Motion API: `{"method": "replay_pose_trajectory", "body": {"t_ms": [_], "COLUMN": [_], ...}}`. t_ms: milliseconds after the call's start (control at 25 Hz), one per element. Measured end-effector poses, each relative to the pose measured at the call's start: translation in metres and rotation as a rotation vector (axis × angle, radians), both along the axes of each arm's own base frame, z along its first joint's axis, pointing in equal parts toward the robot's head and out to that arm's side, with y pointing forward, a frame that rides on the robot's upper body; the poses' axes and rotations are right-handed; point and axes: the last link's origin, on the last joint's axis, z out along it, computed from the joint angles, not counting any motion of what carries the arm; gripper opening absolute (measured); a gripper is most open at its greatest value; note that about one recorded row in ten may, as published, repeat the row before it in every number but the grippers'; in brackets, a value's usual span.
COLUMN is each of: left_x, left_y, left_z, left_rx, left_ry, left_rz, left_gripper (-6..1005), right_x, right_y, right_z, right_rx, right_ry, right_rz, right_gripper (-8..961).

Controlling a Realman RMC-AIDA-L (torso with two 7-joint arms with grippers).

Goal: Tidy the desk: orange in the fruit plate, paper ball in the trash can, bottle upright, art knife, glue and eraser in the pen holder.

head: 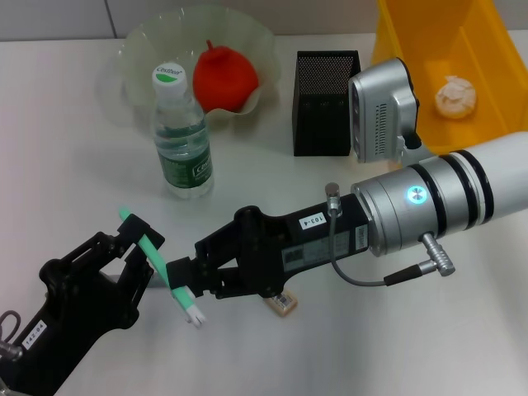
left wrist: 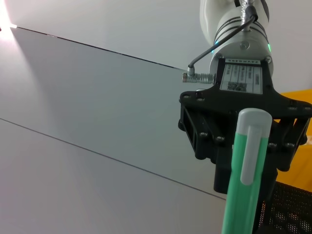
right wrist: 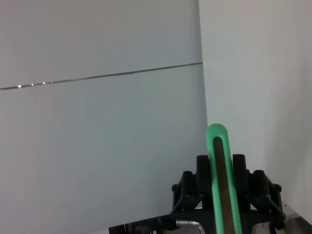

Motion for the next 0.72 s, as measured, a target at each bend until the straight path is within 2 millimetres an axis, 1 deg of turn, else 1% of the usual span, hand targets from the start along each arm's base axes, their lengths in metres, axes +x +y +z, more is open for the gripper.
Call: {"method": "replay_pose_trajectory", "body": {"t_ms": [200,480,720], "left_x": [-0.0004,0.0002,0.0011], "left_y": [0.0001,-0.0004,-0.0001], "left_z": [0.0003,-0.0003,-0.0011], "left_rx": [0.001,-0.002,-0.004], "left_ry": [0.003,0.001,-0.003], "left_rz": [-0.001,-0.003,-0.001], "left_gripper": [212,210,205], "right_x": [0.0032,0.0033,0.0028], "right_y": [0.0005,0.0007,0.0009], "right_z": [0.0011,0.0019,0.0049], "right_rx": [0.014,0.024,0.043], "right_ry": [0.016,0.031,0.055], "right_rz": [-0.034,-0.039,-0.024], "right_gripper": [276,290,478]}}
